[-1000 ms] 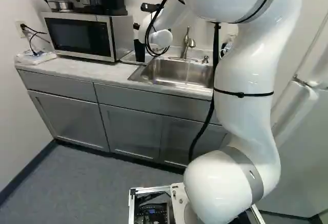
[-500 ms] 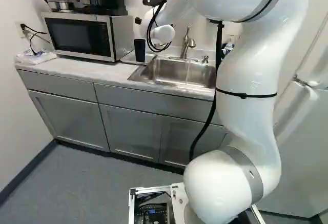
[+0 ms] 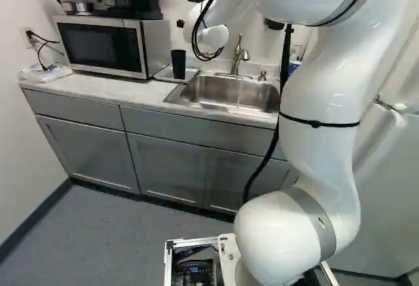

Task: Rinse the cup and place it in the tray

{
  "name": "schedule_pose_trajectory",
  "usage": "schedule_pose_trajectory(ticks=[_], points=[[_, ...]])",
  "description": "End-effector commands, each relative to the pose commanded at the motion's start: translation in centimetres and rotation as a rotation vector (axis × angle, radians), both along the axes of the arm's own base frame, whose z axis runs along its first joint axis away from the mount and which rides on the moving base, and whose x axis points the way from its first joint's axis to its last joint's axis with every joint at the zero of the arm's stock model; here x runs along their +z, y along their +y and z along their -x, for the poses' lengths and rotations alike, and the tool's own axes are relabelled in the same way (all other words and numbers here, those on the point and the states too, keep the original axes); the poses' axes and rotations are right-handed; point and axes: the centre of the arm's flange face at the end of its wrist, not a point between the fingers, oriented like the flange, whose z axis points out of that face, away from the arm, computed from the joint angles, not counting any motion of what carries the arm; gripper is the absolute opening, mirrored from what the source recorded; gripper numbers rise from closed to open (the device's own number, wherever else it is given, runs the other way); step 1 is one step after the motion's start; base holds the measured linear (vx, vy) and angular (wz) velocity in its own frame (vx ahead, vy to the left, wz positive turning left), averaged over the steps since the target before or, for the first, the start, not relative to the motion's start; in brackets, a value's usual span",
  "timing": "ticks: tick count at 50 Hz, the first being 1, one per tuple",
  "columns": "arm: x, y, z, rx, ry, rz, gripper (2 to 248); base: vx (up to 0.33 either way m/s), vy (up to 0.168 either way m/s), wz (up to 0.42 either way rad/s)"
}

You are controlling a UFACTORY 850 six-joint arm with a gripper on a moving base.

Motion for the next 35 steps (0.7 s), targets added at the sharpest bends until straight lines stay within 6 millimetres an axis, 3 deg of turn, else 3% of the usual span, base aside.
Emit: schedule_pose_trajectory(ticks=[35], points=[[2.9,-4.6,0.8,-0.068,0.063,0.008,247,0.000,0.000,0.000]])
